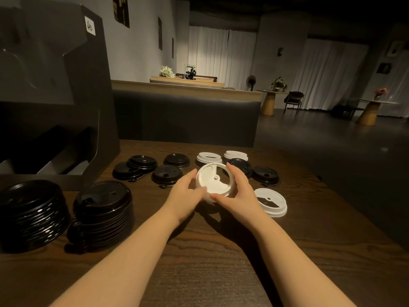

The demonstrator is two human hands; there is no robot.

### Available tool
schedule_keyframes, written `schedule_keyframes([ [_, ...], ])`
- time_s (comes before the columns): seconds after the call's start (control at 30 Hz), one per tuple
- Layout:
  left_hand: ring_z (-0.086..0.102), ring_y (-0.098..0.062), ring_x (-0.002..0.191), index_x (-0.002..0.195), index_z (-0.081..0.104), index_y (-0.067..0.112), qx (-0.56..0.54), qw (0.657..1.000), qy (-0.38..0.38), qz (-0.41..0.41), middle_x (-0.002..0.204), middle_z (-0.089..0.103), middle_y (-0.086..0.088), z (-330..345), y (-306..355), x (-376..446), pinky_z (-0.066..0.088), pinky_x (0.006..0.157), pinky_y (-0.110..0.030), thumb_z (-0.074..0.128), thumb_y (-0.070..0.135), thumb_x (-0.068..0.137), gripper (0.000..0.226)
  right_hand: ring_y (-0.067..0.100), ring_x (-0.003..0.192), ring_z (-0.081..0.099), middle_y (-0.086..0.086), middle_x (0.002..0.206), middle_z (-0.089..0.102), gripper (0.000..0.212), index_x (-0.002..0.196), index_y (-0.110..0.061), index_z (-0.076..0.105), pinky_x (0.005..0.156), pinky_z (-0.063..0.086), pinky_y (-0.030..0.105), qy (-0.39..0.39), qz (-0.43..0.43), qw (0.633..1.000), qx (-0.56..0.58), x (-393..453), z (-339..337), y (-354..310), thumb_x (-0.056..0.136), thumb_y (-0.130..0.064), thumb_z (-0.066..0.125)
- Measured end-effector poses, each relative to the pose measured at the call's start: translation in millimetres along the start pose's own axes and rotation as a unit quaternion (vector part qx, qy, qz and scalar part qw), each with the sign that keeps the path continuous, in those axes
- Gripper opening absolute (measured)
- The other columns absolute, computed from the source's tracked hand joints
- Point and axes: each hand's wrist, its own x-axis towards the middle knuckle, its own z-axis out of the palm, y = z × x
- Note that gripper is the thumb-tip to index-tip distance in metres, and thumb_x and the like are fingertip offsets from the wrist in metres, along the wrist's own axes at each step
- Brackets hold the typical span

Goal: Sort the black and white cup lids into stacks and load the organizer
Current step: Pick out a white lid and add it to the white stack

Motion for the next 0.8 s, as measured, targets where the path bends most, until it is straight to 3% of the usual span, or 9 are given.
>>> schedule_keyframes([
  [0.07,0.052,-0.023,0.122,0.144,0.040,0.018,-0.077,0.996,0.041,-0.025,0.141,0.048,-0.003,-2,-1,4,0.055,0.091,-0.038,0.055,0.025,0.095,0.051,0.008,0.137,0.027,-0.012,0.152,0.024,0.085,0.145,-0.034,0.025,0.103,0.029,0.021,-0.025,-0.006,1.000,-0.008,-1,1,-1,0.078,-0.022,0.076],
  [0.13,0.058,-0.022,0.116,0.139,0.048,0.018,-0.080,0.995,0.054,-0.033,0.133,0.055,-0.003,-5,-4,5,0.057,0.085,-0.036,0.058,0.030,0.094,0.048,0.008,0.138,0.025,-0.013,0.154,0.022,0.086,0.146,-0.036,0.023,0.104,0.028,0.022,-0.048,-0.008,0.999,-0.022,-2,1,-1,0.080,-0.022,0.075],
  [0.27,0.061,-0.021,0.113,0.133,0.056,0.023,-0.054,0.998,0.030,-0.033,0.127,0.062,-0.003,-8,-8,4,0.057,0.088,-0.043,0.068,0.022,0.087,0.048,0.006,0.141,0.020,-0.016,0.156,0.017,0.084,0.147,-0.039,0.019,0.098,0.024,0.016,-0.084,-0.010,0.996,-0.029,-2,-1,-2,0.084,-0.019,0.071],
  [0.5,0.059,-0.020,0.115,0.137,0.050,0.021,-0.025,0.999,0.027,-0.025,0.128,0.060,-0.002,-7,-9,5,0.055,0.090,-0.044,0.066,0.014,0.088,0.053,0.001,0.142,0.012,-0.021,0.156,0.011,0.084,0.147,-0.040,0.017,0.103,0.018,0.017,-0.109,-0.023,0.994,-0.012,-2,-2,0,0.086,-0.011,0.066],
  [0.57,0.059,-0.020,0.115,0.137,0.050,0.022,-0.024,0.999,0.028,-0.026,0.128,0.060,-0.002,-6,-8,5,0.055,0.092,-0.044,0.065,0.013,0.088,0.052,0.003,0.142,0.016,-0.020,0.156,0.013,0.083,0.147,-0.041,0.018,0.106,0.021,0.020,-0.096,-0.015,0.995,0.020,-1,0,1,0.086,-0.007,0.064],
  [0.63,0.060,-0.020,0.114,0.136,0.051,0.022,-0.036,0.998,0.031,-0.033,0.127,0.061,-0.002,-6,-9,7,0.054,0.092,-0.043,0.063,0.012,0.090,0.049,0.006,0.137,0.030,-0.017,0.152,0.025,0.081,0.147,-0.039,0.022,0.106,0.032,0.025,-0.051,0.016,0.994,0.092,1,2,2,0.086,-0.004,0.063],
  [0.7,0.060,-0.019,0.114,0.136,0.051,0.022,-0.048,0.998,0.030,-0.038,0.127,0.062,-0.002,-5,-8,8,0.055,0.091,-0.041,0.061,0.010,0.091,0.048,0.005,0.121,0.046,-0.017,0.138,0.040,0.074,0.146,-0.033,0.029,0.090,0.045,0.020,0.001,0.055,0.988,0.143,3,3,3,0.087,-0.006,0.063],
  [0.8,0.061,-0.018,0.113,0.136,0.050,0.021,-0.047,0.998,0.029,-0.036,0.127,0.062,-0.003,-5,-7,8,0.056,0.089,-0.037,0.060,0.010,0.091,0.047,0.007,0.119,0.050,-0.012,0.134,0.051,0.058,0.141,-0.028,0.043,0.090,0.043,0.022,0.009,0.074,0.987,0.144,7,4,6,0.089,-0.012,0.063],
])
